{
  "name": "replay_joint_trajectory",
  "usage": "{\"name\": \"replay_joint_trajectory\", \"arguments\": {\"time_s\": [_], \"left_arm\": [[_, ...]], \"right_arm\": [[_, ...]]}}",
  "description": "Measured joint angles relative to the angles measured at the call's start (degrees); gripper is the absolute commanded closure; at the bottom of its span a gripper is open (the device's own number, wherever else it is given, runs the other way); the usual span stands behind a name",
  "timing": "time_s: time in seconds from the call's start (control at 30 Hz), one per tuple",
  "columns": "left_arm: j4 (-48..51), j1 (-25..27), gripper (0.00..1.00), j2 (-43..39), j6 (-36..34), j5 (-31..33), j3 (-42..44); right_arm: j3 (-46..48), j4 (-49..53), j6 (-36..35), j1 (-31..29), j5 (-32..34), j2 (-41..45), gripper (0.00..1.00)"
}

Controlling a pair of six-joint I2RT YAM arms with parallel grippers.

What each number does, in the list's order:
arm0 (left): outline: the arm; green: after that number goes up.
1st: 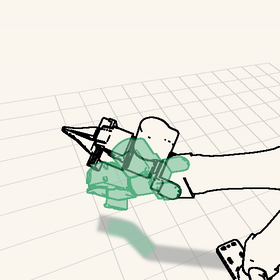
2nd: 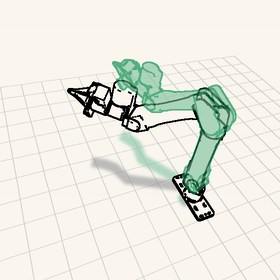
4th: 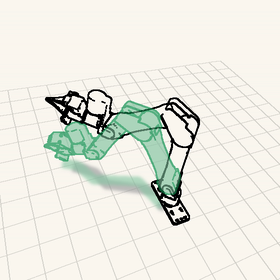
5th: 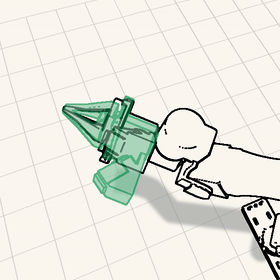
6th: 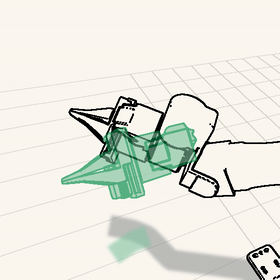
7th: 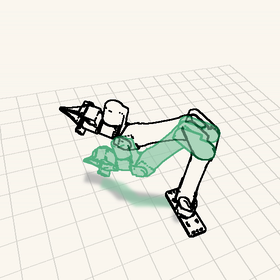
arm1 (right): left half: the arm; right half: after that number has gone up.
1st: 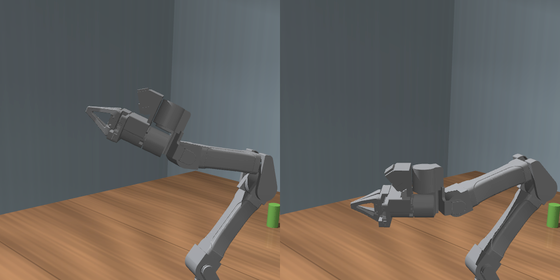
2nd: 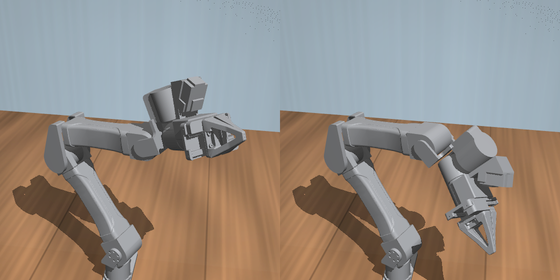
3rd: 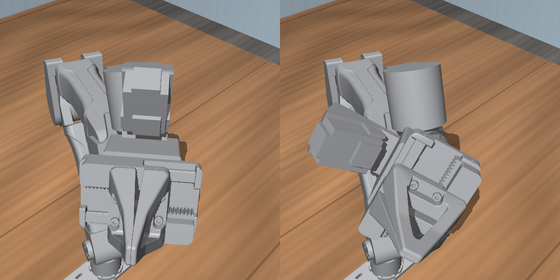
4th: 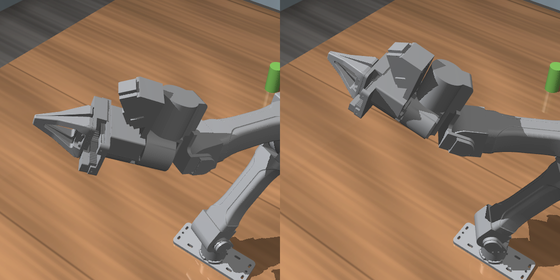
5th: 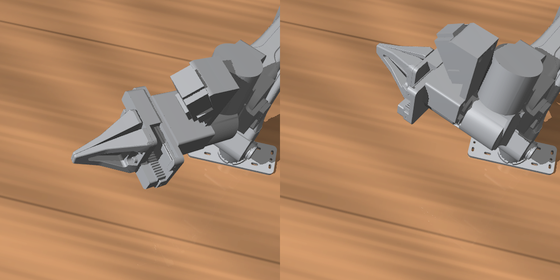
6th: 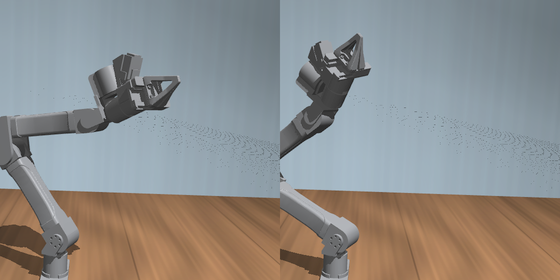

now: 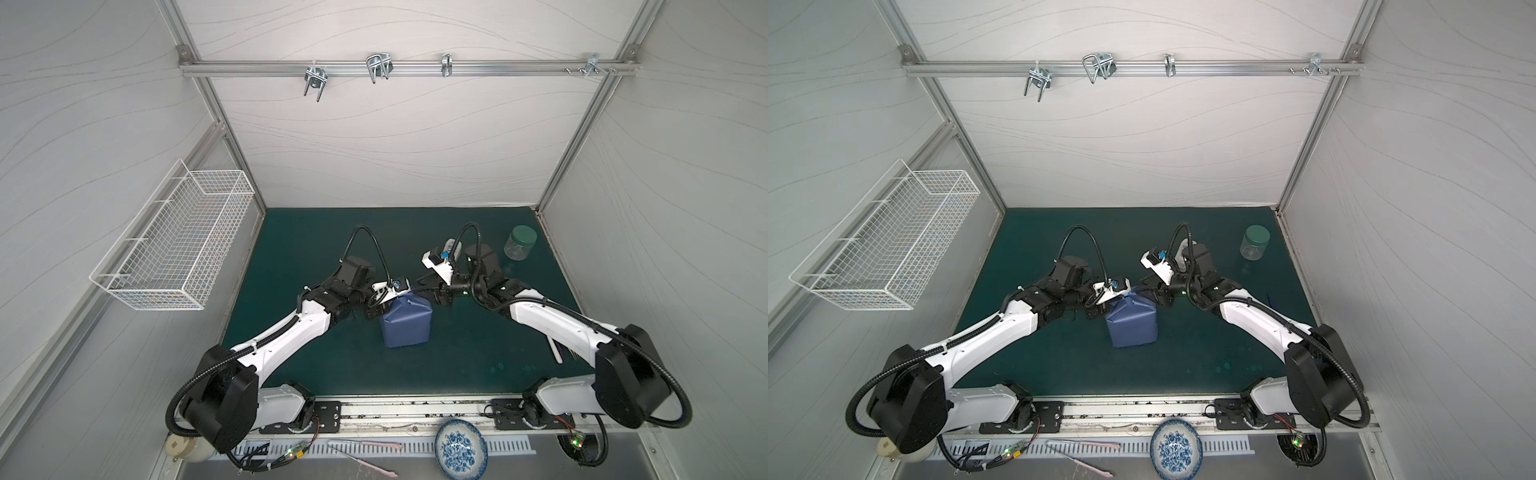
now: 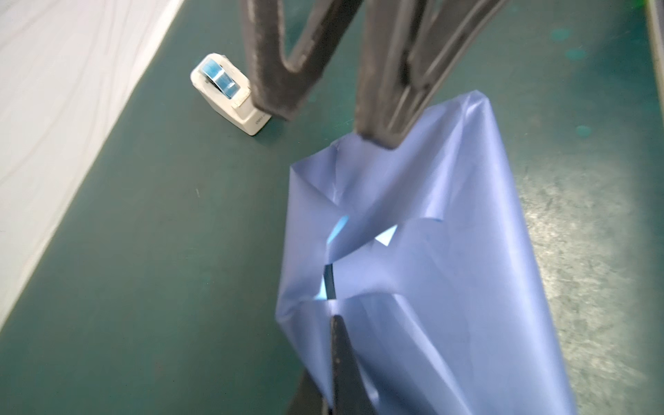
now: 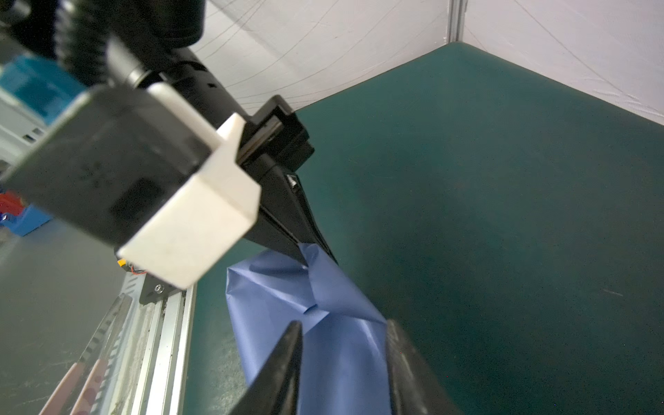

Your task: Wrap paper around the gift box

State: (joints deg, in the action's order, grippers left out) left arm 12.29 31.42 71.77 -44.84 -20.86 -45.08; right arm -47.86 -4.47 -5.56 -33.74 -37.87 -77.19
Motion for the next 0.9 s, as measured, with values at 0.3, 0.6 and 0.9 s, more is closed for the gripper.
{"name": "replay_joint_trajectory", "arguments": {"time_s": [0.3,0.6,0.9], "left_arm": [[-4.13,6.62,1.00,-3.02,-2.82,10.62,3.43],[-7.93,12.79,1.00,-4.85,-7.67,20.76,6.36],[-8.76,17.40,1.00,-4.83,-11.56,27.87,6.84]], "right_arm": [[-3.65,8.28,23.98,1.51,10.73,-2.47,0.19],[-6.43,13.09,33.35,0.33,15.13,-4.61,0.05],[-3.65,14.10,35.17,-3.39,18.21,-4.24,0.05]]}}
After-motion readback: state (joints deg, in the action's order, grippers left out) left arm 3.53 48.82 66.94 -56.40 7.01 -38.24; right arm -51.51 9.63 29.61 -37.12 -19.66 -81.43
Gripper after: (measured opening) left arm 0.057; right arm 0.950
